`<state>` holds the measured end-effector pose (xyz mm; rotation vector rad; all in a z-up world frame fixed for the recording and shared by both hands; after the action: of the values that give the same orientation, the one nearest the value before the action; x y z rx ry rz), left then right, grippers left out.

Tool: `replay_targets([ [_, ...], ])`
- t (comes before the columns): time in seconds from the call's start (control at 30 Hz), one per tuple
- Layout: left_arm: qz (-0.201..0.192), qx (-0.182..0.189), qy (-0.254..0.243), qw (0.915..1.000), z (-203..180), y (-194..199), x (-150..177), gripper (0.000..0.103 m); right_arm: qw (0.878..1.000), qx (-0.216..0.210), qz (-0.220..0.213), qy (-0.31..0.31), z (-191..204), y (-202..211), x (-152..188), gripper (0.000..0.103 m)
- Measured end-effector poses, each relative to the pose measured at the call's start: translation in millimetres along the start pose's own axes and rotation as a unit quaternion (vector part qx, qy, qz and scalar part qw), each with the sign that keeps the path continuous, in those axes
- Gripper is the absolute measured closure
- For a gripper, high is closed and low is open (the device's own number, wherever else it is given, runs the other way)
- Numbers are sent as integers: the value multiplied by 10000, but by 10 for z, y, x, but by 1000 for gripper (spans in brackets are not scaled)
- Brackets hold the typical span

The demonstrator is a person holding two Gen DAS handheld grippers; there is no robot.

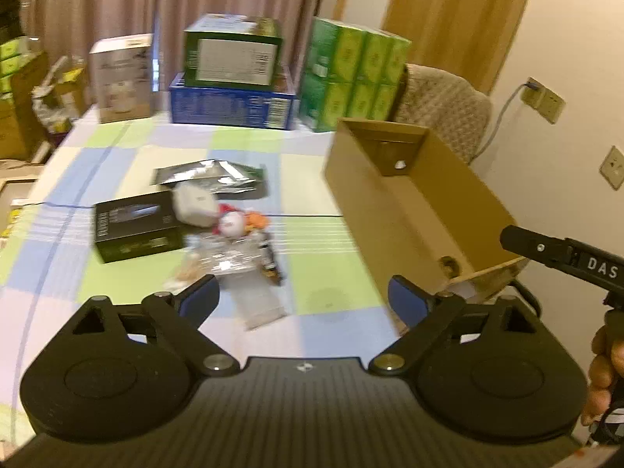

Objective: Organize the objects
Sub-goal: 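Move both open grippers back over the remaining table items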

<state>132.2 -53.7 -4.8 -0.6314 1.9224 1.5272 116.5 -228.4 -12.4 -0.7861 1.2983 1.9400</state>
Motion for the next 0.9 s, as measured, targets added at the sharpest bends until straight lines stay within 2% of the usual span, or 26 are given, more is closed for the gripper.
replay_targets([
  [0.13, -45, -310, 75, 9995, 314, 152, 111, 1, 9997, -126, 172, 103, 200, -65, 172, 41],
  [0.4, 0, -679, 261, 9974, 748, 274, 288, 1, 9979, -214, 496, 344, 398, -202, 456, 40],
  [0.9, 74, -713, 207, 9972, 935, 187, 360, 1, 9954, -252, 758, 523, 531, -395, 637, 40],
])
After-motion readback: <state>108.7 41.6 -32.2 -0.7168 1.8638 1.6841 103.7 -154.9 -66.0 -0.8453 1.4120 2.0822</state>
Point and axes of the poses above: each gripper's, at about its wrist camera, not at the fingertips, and y roughly against the way its jaws point, z to its left, x to its underside, the point moved 7 cm from there along -y, roughly the way its jaws point, and after that the axes turned 2 degrees about -y, right-handed, at the moved point
